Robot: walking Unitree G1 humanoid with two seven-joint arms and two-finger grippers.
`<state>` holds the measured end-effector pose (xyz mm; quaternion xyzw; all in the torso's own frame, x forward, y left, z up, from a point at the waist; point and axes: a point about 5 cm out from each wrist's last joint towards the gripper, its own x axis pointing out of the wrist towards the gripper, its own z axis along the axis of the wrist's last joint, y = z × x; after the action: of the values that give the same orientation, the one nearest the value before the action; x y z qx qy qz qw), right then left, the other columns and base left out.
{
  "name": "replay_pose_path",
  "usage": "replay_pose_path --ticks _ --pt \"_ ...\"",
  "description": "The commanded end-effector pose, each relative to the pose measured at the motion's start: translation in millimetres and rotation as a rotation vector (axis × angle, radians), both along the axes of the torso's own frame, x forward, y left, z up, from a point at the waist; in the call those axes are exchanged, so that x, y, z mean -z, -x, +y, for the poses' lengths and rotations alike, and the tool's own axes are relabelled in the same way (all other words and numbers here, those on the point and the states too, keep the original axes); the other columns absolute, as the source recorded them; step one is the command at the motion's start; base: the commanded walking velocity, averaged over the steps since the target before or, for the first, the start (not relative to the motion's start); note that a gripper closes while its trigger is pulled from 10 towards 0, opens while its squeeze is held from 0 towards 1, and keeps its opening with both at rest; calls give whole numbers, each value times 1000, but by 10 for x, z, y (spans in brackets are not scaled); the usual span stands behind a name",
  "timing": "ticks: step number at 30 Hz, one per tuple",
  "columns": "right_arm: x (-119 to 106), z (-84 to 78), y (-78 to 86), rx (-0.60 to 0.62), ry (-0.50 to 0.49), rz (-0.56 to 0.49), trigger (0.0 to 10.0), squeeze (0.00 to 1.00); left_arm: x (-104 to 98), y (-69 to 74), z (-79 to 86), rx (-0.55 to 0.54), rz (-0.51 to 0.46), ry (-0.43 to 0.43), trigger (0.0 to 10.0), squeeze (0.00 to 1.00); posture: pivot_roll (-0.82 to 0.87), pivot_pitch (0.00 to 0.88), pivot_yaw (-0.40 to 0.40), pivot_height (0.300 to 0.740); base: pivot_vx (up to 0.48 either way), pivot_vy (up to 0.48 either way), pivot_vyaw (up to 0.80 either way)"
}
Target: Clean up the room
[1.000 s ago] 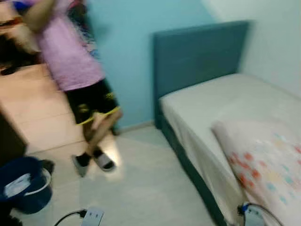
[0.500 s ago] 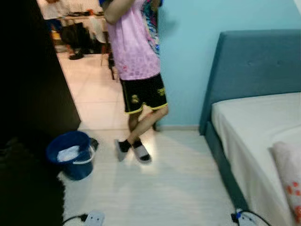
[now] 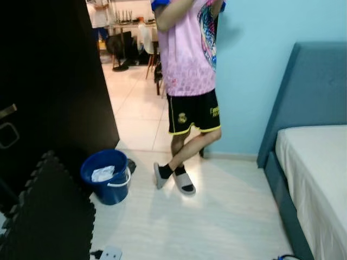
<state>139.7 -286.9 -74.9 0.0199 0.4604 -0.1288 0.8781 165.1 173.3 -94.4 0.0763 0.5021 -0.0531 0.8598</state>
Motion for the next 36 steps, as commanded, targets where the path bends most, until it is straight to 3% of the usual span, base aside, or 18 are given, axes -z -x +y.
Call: replay_pose_path --ticks 1,5,13,14,16,18,19,22,28,30,36 --pt "-6 85 -96 -11 -26 -27 10000 0 13 41 48 9 17 -12 10000 0 -55 0 0 740 469 0 0" --pt "-15 90 -123 -11 -27 -36 10000 0 15 46 51 10 19 -12 10000 0 -55 0 0 740 476 0 0" --pt "-161 79 -413 -34 5 -137 10000 0 27 86 79 15 28 -11 10000 0 -51 0 -2 740 480 0 0" --pt "-253 66 -559 -75 11 -187 10000 0 29 93 85 17 30 -11 10000 0 -50 0 -1 740 480 0 731" --pt "-253 66 -559 -75 11 -187 10000 0 29 93 85 17 30 -11 10000 0 -50 0 -1 740 480 0 731" --pt "-379 89 -755 -198 37 -234 10000 0 29 93 85 19 30 -11 10000 0 -50 0 -1 740 480 0 753" --pt "-379 89 -755 -198 37 -234 10000 0 29 93 85 19 30 -11 10000 0 -50 0 -1 740 480 0 775" --pt "-541 153 -998 -299 20 -302 10000 0 24 78 77 21 27 -12 10000 0 -50 0 -1 740 480 0 775" --pt "-648 186 -1128 -367 -6 -343 10000 0 20 63 59 22 23 -11 10000 0 -36 0 -11 740 480 0 775" --pt "-719 210 -1201 -456 -8 -353 10000 0 18 52 43 23 21 -10 10000 0 -34 0 -11 740 476 0 775" --pt "-780 206 -1233 -550 -21 -354 10000 0 12 35 33 18 15 -20 10000 0 -36 0 -12 740 394 0 775"
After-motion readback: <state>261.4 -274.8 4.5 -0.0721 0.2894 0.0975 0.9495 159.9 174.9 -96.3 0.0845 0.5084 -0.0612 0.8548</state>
